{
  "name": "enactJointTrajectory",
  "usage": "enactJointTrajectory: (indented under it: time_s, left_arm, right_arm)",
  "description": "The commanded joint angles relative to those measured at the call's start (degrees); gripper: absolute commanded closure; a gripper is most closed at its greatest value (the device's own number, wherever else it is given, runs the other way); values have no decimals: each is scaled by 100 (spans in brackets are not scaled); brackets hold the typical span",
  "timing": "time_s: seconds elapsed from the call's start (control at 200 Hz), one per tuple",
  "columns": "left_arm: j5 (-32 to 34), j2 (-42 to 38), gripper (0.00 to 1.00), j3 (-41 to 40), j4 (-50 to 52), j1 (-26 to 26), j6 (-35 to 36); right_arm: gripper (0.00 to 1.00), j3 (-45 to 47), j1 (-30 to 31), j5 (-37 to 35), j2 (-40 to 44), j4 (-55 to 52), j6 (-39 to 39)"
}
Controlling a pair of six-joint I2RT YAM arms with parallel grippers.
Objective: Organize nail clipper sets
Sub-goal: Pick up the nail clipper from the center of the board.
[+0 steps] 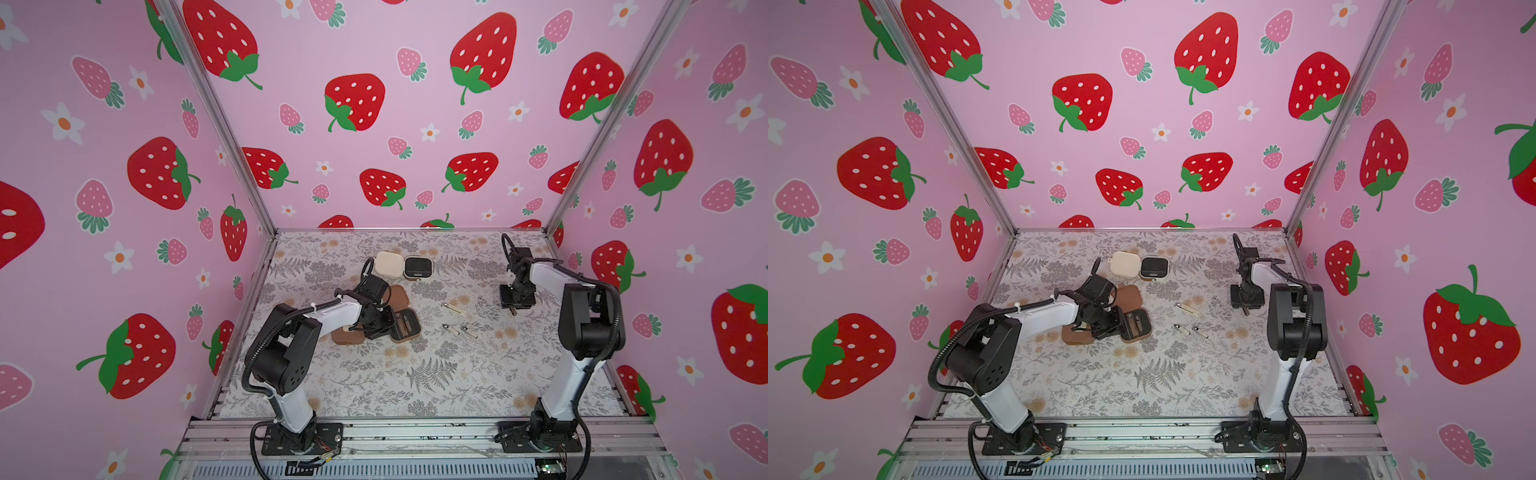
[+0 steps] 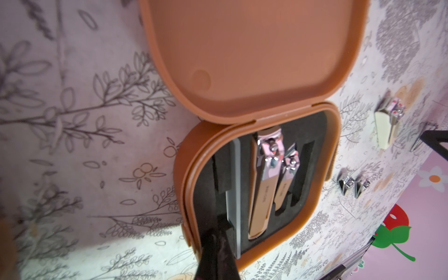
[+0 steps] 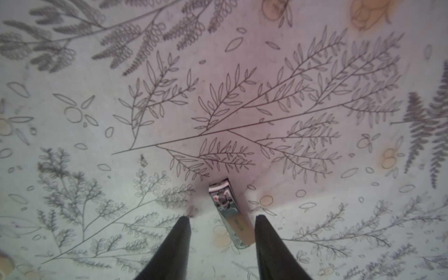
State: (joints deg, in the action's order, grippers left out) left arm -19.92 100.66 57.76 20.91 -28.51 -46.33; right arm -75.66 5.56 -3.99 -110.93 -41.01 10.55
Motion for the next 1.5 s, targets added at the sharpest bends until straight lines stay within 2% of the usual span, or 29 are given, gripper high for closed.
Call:
enactJointTrajectory:
  time_s: [0.0, 0.27, 0.911, 1.091, 1.216, 1.496]
  left_arm:
    - [182, -3, 100, 34, 307, -5, 0]
    - [174, 23, 100, 34, 281, -5, -1]
    - [176, 24, 100, 69, 333, -5, 23]
    - [175, 24, 100, 78, 335, -5, 16]
    - [166, 41, 100, 78, 314, -5, 12]
    - [156, 16, 100, 51, 308, -5, 31]
  right_arm:
    - [58, 167, -90, 8, -69, -60, 111]
    - [65, 412, -96, 61, -73, -5, 278]
    - [72, 218, -99, -301, -468, -12, 413]
    - [80, 277, -99, -364, -452, -74, 470]
    - [91, 367, -97, -383, -389, -50, 518]
    - [91, 362, 9, -254, -19, -170, 475]
